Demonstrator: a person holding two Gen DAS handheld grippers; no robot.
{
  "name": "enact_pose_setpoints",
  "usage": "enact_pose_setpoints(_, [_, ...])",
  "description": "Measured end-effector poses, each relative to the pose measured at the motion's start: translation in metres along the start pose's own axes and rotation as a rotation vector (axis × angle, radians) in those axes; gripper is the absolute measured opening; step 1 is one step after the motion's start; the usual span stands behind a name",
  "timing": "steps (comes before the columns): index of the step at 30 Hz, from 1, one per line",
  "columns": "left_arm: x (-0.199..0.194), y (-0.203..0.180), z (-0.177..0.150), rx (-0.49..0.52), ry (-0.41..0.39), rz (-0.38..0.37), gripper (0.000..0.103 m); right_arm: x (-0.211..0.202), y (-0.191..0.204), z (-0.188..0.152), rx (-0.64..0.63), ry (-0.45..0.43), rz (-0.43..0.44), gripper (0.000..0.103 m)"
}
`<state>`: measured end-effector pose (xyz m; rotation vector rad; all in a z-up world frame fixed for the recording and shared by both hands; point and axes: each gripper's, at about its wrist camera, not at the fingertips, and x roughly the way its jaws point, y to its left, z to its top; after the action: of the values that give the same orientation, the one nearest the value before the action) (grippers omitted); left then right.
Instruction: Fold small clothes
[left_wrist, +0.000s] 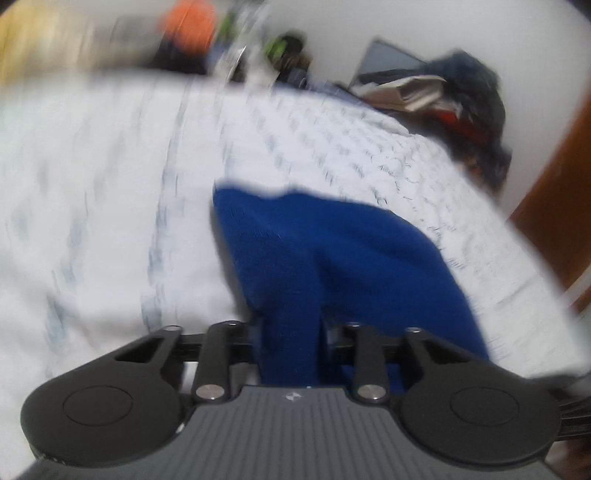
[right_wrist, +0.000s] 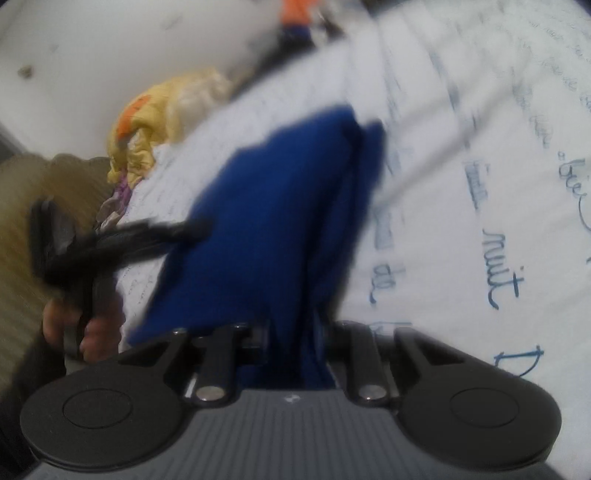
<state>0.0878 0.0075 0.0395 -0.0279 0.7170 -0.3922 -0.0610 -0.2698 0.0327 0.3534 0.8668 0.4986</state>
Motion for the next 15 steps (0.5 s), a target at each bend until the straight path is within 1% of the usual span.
enact_pose_setpoints(1, [-0.006,-0.020,-0.008,0.161,-0.072,0.078,0.029,-0.003,0.009,-0.004,-0.086,-0.004,-0.039,0.018])
enact_pose_setpoints(2, [-0.009,-0.039,-0.024,0.321,-0.126,0.145,0.029,-0.005,0.016,-0.010,-0.168,-0.017,-0.071,0.018])
enact_pose_setpoints(3, [-0.006,-0.051,-0.041,0.435,-0.131,0.196,0.030,-0.005,0.020,-0.017,-0.216,-0.042,-0.083,0.018])
enact_pose_setpoints(4, [-0.008,-0.058,-0.057,0.495,-0.166,0.243,0.031,-0.006,0.021,-0.022,-0.238,-0.068,-0.084,0.020])
enact_pose_setpoints(5, [-0.015,-0.062,-0.067,0.518,-0.197,0.267,0.033,-0.006,0.020,-0.023,-0.256,-0.077,-0.078,0.021])
enact_pose_setpoints(6, [-0.025,-0.063,-0.070,0.496,-0.201,0.276,0.035,-0.007,0.018,-0.020,-0.254,-0.061,-0.065,0.027])
enact_pose_setpoints(7, [-0.037,-0.061,-0.069,0.442,-0.194,0.259,0.041,-0.008,0.014,-0.010,-0.218,-0.021,-0.045,0.040])
enact_pose_setpoints(8, [-0.050,-0.057,-0.067,0.370,-0.184,0.210,0.053,-0.010,0.007,0.003,-0.156,0.004,-0.027,0.050])
enact_pose_setpoints(9, [-0.061,-0.051,-0.066,0.297,-0.174,0.150,0.063,-0.014,-0.003,0.016,-0.085,-0.016,-0.010,0.066])
enact_pose_setpoints(10, [-0.070,-0.045,-0.066,0.228,-0.157,0.095,0.081,-0.017,-0.011,0.027,-0.019,-0.067,0.020,0.073])
enact_pose_setpoints(11, [-0.076,-0.039,-0.067,0.166,-0.134,0.047,0.086,-0.017,-0.021,0.041,0.030,-0.110,0.053,0.074])
enact_pose_setpoints(12, [-0.076,-0.035,-0.066,0.116,-0.099,0.006,0.085,-0.012,-0.031,0.054,0.071,-0.131,0.068,0.075])
enact_pose_setpoints(13, [-0.074,-0.032,-0.065,0.069,-0.056,-0.025,0.083,-0.002,-0.041,0.068,0.114,-0.128,0.058,0.075])
enact_pose_setpoints(15, [-0.067,-0.019,-0.065,-0.052,0.029,-0.075,0.078,0.025,-0.053,0.092,0.177,-0.072,0.021,0.076])
